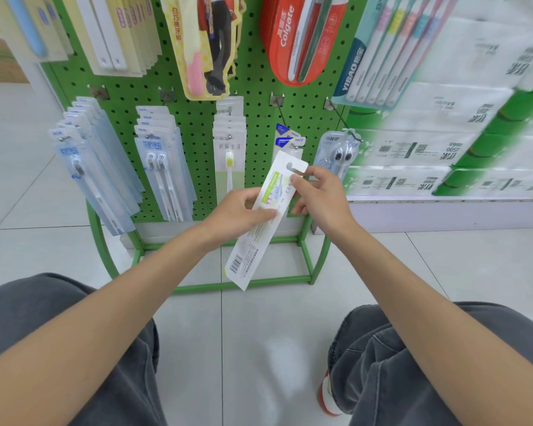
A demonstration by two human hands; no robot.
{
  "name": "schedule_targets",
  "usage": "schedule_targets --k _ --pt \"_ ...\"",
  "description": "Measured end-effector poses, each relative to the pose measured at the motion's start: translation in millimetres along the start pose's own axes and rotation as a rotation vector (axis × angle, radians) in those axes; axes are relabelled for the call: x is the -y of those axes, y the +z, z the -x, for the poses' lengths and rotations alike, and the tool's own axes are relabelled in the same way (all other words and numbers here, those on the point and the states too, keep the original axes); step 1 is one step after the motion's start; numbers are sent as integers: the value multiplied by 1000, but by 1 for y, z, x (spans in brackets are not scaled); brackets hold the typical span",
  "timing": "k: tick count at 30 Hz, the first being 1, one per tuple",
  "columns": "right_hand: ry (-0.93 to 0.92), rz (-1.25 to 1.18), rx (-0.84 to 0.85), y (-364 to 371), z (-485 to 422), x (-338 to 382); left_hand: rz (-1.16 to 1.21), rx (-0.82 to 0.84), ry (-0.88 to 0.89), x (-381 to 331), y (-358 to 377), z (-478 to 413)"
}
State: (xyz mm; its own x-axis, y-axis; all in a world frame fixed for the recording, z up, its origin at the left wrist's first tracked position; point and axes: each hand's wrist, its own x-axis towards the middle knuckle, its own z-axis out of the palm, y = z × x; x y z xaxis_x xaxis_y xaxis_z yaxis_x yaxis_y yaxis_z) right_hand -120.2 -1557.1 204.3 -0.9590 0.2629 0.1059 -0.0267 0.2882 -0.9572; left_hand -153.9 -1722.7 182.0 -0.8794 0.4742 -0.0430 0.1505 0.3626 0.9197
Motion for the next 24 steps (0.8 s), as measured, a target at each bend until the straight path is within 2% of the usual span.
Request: schedule_targets --k 6,12,18,24 --pt "-51 87 134 13 5 4 -334 48 1 9 3 -4" --pt "-14 95 246 10 -3 12 -261 71 4 9 2 -4" --pt "-61 223 125 9 -11 8 -142 -101 39 8 -2 -6" --pt "-219 246 81 11 -20 16 -117 -122 24 7 -3 -9"
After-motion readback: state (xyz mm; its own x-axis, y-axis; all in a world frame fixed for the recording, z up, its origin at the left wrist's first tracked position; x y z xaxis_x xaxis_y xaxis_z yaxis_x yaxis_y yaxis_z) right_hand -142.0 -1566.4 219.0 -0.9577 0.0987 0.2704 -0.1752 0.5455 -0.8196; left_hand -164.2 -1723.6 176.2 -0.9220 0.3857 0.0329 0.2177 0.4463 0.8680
